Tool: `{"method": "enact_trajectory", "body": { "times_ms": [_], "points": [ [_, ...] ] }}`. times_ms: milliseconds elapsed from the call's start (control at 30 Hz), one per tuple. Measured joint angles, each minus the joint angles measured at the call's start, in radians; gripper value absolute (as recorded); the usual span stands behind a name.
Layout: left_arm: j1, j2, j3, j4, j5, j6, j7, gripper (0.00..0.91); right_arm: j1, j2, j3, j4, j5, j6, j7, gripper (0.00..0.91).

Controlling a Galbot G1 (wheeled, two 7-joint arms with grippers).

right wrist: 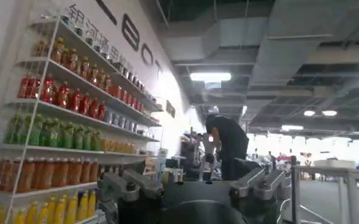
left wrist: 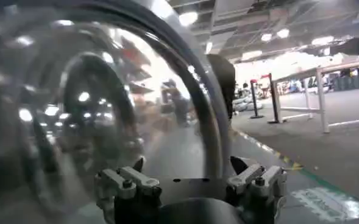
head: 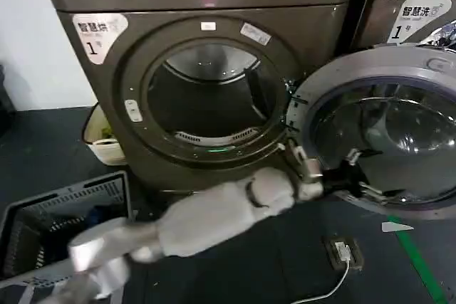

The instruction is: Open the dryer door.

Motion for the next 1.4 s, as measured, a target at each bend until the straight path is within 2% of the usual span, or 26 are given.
{"method": "enact_trajectory", "body": {
  "times_ms": [133, 233, 333, 633, 1000, 1200, 1400],
  "points": [
    [-0.030, 0.121, 0.020, -0.089, 0.022, -0.004, -0.017, 0.907, 0.001, -0.001, 0.001, 0.000, 0.001, 0.001, -0.003, 0.907],
    [-0.055, 0.207, 0.043, -0.150, 0.048, -0.059, -0.039, 0.907, 0.000, -0.003, 0.001, -0.001, 0.003, 0.002, -0.005, 0.907],
    [-0.080, 0.286, 0.079, -0.194, 0.046, -0.069, -0.042, 0.907, -0.001, -0.004, 0.003, -0.003, 0.006, 0.002, -0.008, 0.907],
    [-0.118, 0.456, 0.131, -0.240, 0.084, -0.139, -0.038, 0.907, 0.009, -0.006, -0.009, -0.008, 0.008, 0.004, -0.017, 0.907],
    [-0.107, 0.680, 0.121, -0.207, 0.155, -0.218, 0.049, 0.907, 0.019, -0.009, -0.017, -0.022, -0.007, 0.020, -0.037, 0.907],
    [-0.089, 0.795, 0.121, -0.158, 0.218, -0.337, 0.108, 0.907, 0.027, -0.011, -0.019, -0.028, -0.016, 0.025, -0.040, 0.907],
    [-0.078, 0.886, 0.125, -0.096, 0.267, -0.352, 0.103, 0.907, 0.040, -0.018, -0.029, -0.036, -0.020, 0.025, -0.040, 0.907]
  ]
}}
